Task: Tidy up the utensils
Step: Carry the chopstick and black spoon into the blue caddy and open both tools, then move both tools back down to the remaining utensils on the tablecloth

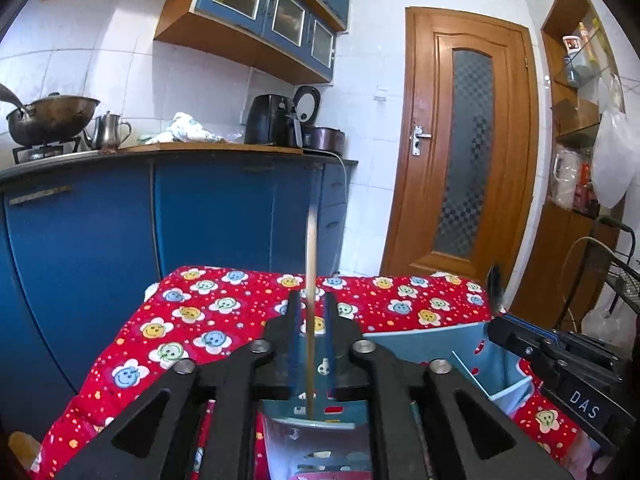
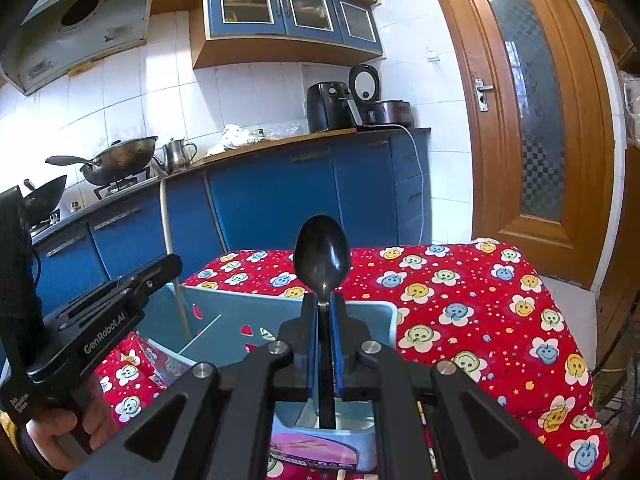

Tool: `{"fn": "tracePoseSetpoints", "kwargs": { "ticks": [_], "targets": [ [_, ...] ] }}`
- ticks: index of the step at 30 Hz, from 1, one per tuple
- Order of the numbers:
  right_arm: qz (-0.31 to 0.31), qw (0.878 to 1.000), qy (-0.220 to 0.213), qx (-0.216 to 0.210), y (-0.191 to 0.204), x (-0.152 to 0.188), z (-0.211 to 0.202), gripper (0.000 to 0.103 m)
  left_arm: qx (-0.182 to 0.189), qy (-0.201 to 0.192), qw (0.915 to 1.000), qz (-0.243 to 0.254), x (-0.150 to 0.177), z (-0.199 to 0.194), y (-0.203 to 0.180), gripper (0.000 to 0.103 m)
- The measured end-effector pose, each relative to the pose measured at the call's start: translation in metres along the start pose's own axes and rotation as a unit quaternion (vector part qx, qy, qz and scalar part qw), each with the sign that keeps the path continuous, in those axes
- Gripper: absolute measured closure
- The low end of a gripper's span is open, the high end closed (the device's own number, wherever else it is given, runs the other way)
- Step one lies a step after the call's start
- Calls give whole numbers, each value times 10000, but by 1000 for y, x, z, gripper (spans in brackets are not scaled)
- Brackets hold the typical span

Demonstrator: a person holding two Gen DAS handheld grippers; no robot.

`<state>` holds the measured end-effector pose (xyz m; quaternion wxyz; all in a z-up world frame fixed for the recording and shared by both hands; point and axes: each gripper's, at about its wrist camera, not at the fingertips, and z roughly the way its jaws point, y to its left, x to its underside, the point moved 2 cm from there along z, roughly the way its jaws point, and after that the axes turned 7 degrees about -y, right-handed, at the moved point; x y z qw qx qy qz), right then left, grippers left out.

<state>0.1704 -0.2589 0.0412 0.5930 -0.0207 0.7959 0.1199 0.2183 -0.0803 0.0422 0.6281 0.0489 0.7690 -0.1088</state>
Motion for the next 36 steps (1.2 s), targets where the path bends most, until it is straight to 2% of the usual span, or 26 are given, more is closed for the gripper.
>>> {"fn": "tracePoseSetpoints", "kwargs": {
  "ticks": [2,3,14,20,30,36],
  "targets": [
    [35,10000,-10,-10,-2,0,-2,79,8,33,10000,-16,0,-2,1,70],
    [49,10000,-10,-18,-2,0,-3,79,9,18,10000,-16,0,-4,1,69],
    [19,10000,-76,30,2,-9,-22,74,180,146,9997,15,-11,-29,2,68],
    [-10,10000,48,75,4,-15,-45,74,253,438,9987,67,-17,-50,5,68],
    [-122,9967,795,125,3,-10,-84,74,255,1129,9928,307,-18,-87,15,67],
    [-208,9894,1430,124,2,6,-97,74,201,1722,9843,339,-7,-101,25,67]
  ]
}}
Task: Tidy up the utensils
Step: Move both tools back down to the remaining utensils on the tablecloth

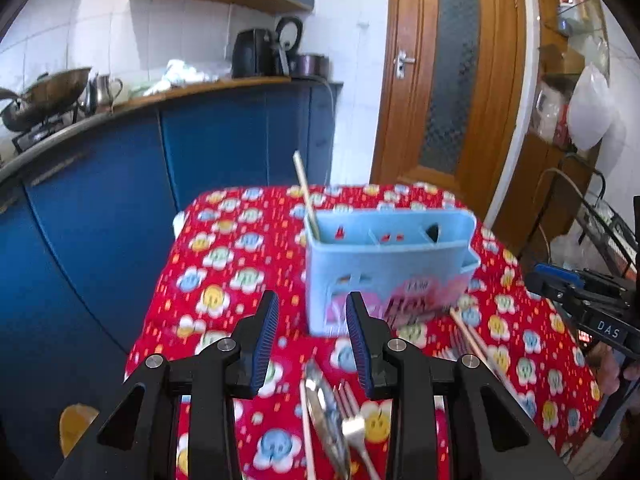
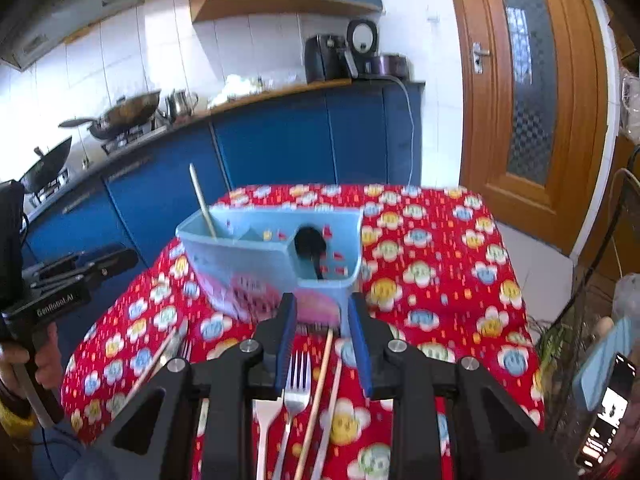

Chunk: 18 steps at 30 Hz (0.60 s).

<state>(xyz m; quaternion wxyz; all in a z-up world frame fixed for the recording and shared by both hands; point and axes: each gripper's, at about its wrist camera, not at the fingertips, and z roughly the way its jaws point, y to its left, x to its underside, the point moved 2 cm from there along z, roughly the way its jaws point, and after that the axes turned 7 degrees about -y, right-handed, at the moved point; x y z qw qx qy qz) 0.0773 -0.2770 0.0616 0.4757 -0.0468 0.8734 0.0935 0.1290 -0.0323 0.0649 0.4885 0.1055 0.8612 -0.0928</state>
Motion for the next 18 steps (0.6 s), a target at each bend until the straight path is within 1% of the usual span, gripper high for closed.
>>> {"fn": "tracePoseSetpoints", "kwargs": {
  "ticks": [4,9,15,18],
  "targets": [
    [-85,9988,490,-16,3,12,0,74,-13,428,9991,-42,11,1,7,67],
    [-81,9941,1085,-26,3,28,7,74,0,995,9950,-37,26,6,11,67],
    [15,9870,1606,-5,-2,44,17,74,81,1542,9879,103,45,10,10,67],
    [102,9827,1849,35,-6,49,24,74,107,1728,9848,165,51,14,8,67]
  ]
}}
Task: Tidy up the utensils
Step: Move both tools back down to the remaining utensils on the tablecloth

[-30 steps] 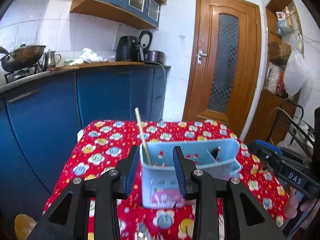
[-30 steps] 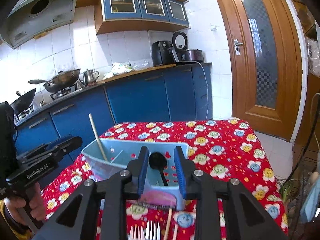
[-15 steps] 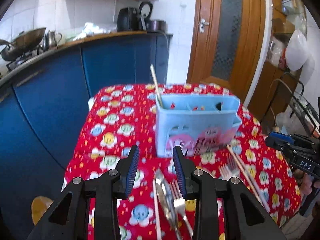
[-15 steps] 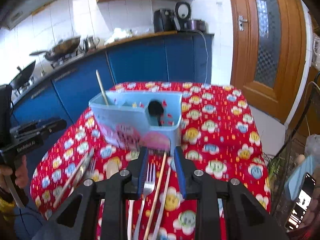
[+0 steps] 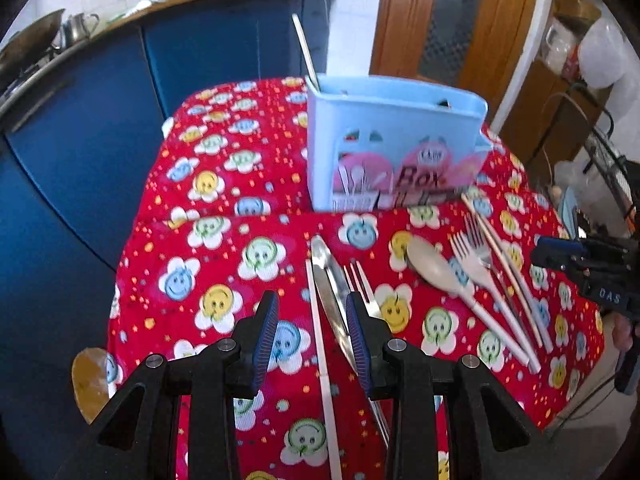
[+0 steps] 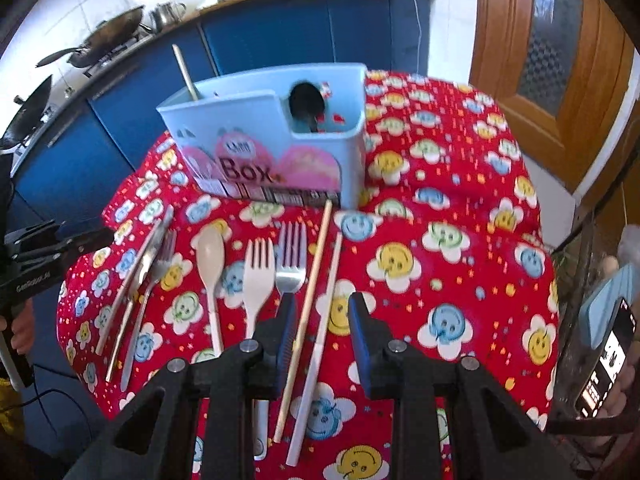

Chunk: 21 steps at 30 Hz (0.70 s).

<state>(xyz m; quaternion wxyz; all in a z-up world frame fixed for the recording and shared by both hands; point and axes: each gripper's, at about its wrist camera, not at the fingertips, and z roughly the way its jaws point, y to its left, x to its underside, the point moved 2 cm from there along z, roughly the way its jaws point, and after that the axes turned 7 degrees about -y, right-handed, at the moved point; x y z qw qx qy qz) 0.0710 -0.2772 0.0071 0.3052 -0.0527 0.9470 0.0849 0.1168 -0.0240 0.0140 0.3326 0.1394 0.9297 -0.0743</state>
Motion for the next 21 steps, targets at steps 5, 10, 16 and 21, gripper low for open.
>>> {"fn": "tracePoseSetpoints", "kwargs": {
  "ticks": [5,10,16,21],
  "targets": [
    [-13,9991,409,57,-1,3,14,74,-37,334,9994,113,6,11,-2,67],
    [-88,9974,710,52,0,5,23,75,-47,621,9980,145,12,22,0,67],
    [-100,9955,938,7,2,4,30,78,-45,756,9968,242,14,27,1,73],
    [-35,9944,1059,-34,-1,-1,35,80,81,903,9956,244,16,32,2,85]
  ]
}}
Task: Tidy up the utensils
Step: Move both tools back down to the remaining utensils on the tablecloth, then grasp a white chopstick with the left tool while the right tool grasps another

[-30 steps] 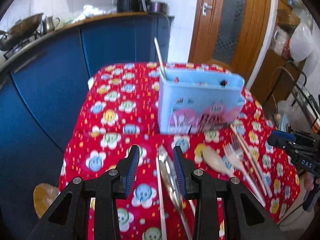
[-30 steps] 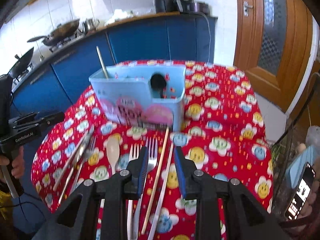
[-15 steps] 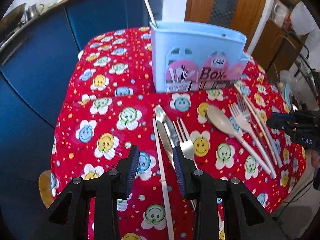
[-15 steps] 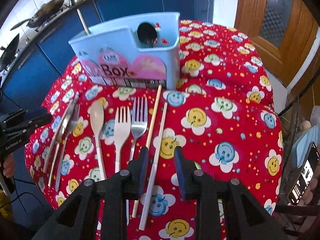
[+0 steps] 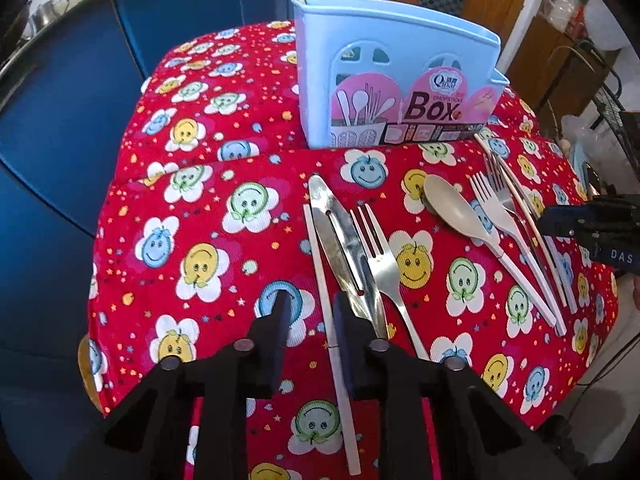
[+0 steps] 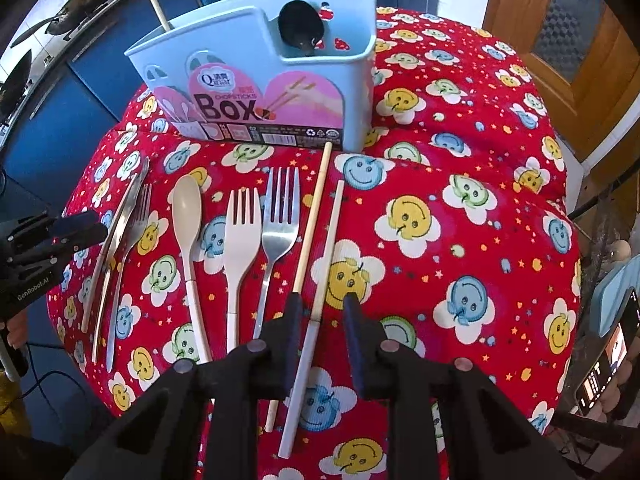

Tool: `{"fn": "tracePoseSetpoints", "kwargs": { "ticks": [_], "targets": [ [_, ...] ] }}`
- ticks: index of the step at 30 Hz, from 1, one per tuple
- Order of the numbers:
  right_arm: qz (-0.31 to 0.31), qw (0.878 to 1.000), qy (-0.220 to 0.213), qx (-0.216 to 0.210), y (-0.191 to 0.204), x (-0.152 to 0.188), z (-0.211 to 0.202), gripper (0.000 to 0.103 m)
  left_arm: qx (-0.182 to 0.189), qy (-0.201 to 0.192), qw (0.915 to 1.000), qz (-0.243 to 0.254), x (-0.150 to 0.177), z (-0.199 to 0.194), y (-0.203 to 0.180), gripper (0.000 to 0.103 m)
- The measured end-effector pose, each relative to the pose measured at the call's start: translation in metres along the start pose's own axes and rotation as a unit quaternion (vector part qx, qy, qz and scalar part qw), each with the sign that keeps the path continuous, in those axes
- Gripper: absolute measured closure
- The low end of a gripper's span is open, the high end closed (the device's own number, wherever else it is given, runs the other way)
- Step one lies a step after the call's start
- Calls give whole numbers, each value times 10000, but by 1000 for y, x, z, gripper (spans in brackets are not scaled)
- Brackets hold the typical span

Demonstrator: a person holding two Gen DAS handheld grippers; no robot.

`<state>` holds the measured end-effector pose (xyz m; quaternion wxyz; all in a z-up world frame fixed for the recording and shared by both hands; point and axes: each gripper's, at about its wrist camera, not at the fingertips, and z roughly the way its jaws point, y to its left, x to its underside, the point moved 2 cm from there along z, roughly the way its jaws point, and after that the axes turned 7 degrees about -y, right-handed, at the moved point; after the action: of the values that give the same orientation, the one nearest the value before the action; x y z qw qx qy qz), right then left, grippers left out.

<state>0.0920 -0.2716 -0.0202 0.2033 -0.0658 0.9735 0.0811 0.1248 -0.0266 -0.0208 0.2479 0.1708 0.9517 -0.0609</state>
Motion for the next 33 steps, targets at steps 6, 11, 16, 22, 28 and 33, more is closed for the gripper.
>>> {"fn": "tracePoseSetpoints", "kwargs": {
  "ticks": [6,11,16,22,28,33],
  "targets": [
    [80,9998,185,-37,-4,-4,9,82,182,291,9994,-108,0,12,1,87],
    [25,9996,266,-38,-4,-9,11,83,235,413,9988,-145,-6,18,1,88],
    [-71,9994,344,-16,-1,-14,14,83,248,504,9984,-95,-13,22,0,90],
    [-29,9999,162,-18,-4,-15,15,94,288,368,9986,-259,-14,21,7,97],
    [241,9989,-351,-204,-11,-5,6,96,458,35,9975,-534,-6,13,14,98],
    [545,9946,-776,-421,-16,11,-5,96,606,-377,9948,-720,1,-2,19,98]
  ]
}}
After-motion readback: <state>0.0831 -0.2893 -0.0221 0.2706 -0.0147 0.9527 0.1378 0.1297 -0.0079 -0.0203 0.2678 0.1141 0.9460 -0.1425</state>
